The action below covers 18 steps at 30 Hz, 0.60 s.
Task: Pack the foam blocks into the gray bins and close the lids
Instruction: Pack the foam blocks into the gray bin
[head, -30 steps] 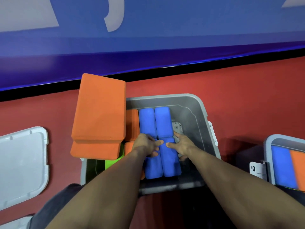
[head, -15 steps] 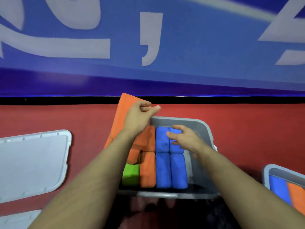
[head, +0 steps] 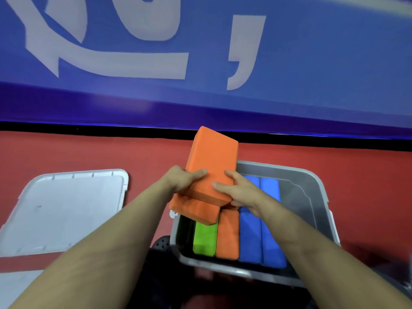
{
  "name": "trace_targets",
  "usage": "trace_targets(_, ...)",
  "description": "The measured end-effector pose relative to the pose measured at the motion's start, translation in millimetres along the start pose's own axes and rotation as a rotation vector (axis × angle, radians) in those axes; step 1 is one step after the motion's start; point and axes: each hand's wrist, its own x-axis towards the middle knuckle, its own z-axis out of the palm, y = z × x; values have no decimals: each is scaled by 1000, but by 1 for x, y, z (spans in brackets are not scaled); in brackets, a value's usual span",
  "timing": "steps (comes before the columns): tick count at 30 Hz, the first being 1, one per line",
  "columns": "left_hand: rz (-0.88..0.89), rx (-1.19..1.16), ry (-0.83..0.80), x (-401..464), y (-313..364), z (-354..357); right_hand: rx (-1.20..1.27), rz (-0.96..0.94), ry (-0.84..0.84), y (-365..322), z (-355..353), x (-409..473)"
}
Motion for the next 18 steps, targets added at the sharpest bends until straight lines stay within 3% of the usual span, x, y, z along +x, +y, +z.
trace_targets(4,114,-92,141,-5,31,11,107,-27,28,-5,-17,-7)
trace_targets(8,162,-373,31,-16,63,25,127,-93,63,-9,-43,-20)
trace_targets(12,178,-453,38,-26,85,59,-71,-126,179,1,-80,-38)
trace_targets(15,262,-376,54,-36,105,92,-378,-179,308,10,-107,-57)
trace_targets(18,312,-338,-26,-47,122,132,-507,-262,383,16,-126,-76)
